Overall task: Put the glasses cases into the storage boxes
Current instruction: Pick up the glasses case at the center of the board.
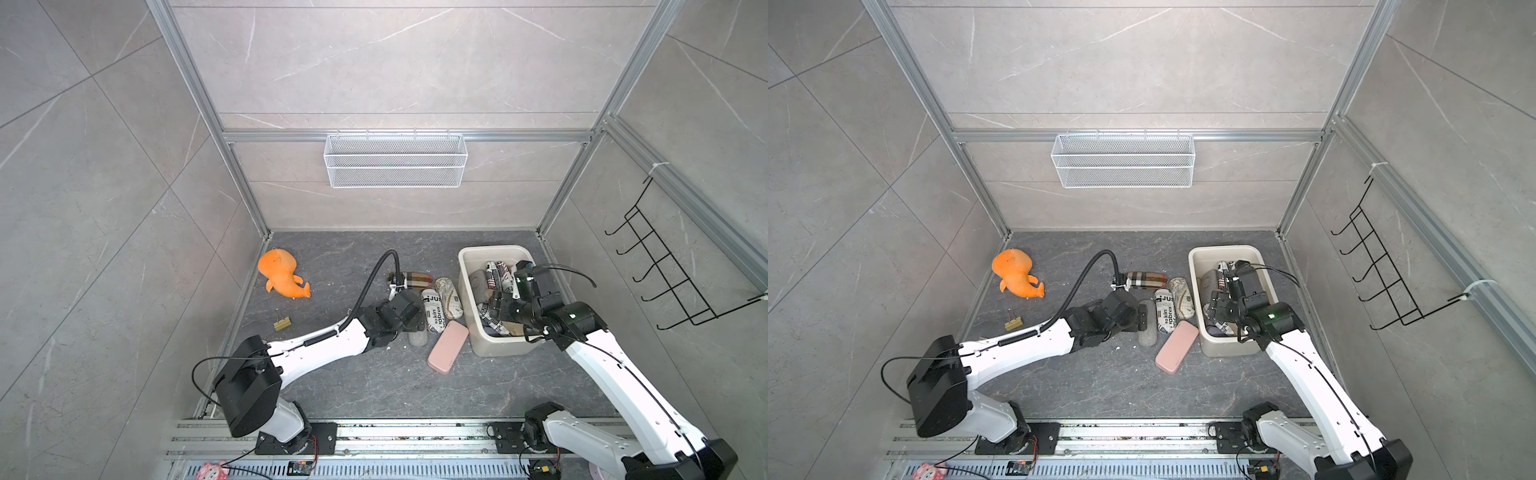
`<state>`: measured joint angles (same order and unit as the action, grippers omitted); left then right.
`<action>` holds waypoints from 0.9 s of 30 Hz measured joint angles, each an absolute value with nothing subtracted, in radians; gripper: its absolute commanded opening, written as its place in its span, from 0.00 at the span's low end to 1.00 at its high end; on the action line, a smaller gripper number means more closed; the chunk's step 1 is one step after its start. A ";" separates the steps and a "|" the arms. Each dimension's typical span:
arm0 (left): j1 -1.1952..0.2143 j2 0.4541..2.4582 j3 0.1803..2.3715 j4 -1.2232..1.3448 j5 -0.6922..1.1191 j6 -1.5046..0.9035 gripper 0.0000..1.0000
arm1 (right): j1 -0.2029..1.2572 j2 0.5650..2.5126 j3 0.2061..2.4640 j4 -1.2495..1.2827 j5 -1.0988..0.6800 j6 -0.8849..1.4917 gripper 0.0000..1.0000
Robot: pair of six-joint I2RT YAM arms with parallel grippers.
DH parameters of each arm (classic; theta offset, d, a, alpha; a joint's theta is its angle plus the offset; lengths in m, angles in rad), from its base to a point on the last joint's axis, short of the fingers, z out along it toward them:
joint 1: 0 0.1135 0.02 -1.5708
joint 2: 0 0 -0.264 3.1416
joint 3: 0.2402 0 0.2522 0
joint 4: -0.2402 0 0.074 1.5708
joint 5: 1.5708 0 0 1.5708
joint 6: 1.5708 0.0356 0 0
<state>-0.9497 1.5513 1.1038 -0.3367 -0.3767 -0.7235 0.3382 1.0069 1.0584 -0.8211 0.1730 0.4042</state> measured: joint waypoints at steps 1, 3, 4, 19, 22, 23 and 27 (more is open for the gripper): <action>-0.942 1.578 1.129 -0.358 -0.372 -0.728 0.92 | 0.338 0.989 1.063 -0.822 0.167 0.404 0.84; -0.929 1.634 1.186 -0.411 -0.371 -0.743 0.92 | 0.338 0.965 1.067 -0.821 0.167 0.404 0.84; -0.925 1.657 1.206 -0.427 -0.369 -0.747 0.92 | 0.338 0.958 1.067 -0.822 0.166 0.405 0.85; -0.923 1.921 1.377 -0.583 -0.295 -0.778 0.89 | 0.338 0.905 1.021 -0.817 0.098 0.423 0.85; -0.947 1.921 1.376 -0.582 -0.281 -0.776 0.89 | 0.338 0.903 1.010 -0.811 0.087 0.424 0.85; -0.957 1.921 1.376 -0.583 -0.273 -0.775 0.89 | 0.338 0.903 1.005 -0.810 0.084 0.424 0.85; -0.984 1.921 1.371 -0.575 -0.247 -0.774 0.88 | 0.338 0.903 0.998 -0.809 0.073 0.424 0.85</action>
<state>-0.9840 1.9213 1.3712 -0.5755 -0.2474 -0.7738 0.3382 0.9031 0.9981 -0.8093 0.0734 0.4240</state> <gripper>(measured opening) 0.885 0.849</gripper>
